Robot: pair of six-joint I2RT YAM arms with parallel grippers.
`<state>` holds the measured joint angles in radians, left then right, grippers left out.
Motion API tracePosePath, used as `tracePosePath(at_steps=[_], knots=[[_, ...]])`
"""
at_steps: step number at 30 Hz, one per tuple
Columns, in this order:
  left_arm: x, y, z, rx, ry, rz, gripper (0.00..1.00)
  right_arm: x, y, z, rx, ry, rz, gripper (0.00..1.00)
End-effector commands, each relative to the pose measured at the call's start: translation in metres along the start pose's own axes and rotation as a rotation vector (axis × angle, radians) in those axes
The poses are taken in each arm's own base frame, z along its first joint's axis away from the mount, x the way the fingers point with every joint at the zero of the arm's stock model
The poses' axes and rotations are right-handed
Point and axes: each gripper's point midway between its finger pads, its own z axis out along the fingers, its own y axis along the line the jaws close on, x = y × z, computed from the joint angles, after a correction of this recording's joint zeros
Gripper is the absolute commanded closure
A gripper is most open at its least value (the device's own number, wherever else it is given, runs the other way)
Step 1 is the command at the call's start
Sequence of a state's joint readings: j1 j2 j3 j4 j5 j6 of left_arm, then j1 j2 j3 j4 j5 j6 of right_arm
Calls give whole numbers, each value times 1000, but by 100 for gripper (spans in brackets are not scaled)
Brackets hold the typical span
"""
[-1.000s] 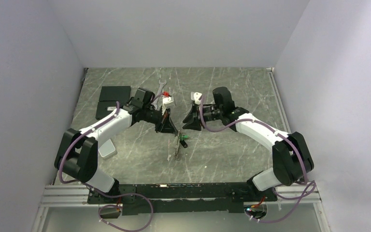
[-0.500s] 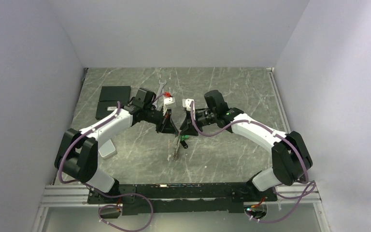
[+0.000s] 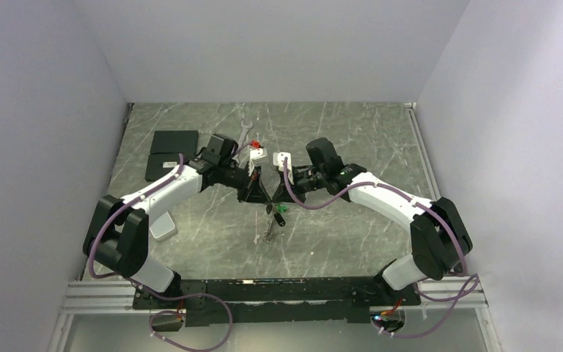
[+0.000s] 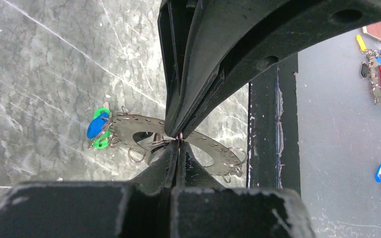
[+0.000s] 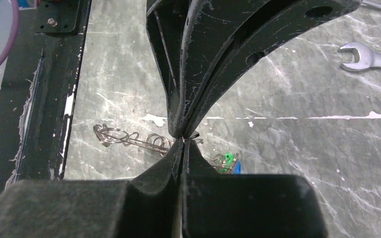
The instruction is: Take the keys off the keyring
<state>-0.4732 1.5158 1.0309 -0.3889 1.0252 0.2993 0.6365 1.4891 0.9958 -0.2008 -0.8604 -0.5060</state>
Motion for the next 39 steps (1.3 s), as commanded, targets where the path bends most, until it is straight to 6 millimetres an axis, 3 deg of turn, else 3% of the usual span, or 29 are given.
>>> tracePosePath(at_steps=[1,6,13,17,28,34,39], knots=[[-30,-4,-10,2,-65,86,100,-19,-3,-3,6,-44,-66,100],[-32,-1,-18,14,-108,76,69,-39,-7,-7,-2,-142,-61,100],[-32,-1,-21,24,-133,78,61,-47,-4,-9,-40,-240,-32,100],[-31,-2,-19,43,-143,76,60,-49,-6,-10,-33,-284,4,100],[-32,-3,-16,66,-162,58,72,-62,-14,-20,-3,-441,128,100],[-33,-5,-17,69,-169,53,70,-59,-14,-19,8,-482,172,100],[-45,1,-32,39,-209,46,72,-54,-12,-19,7,-474,166,100]])
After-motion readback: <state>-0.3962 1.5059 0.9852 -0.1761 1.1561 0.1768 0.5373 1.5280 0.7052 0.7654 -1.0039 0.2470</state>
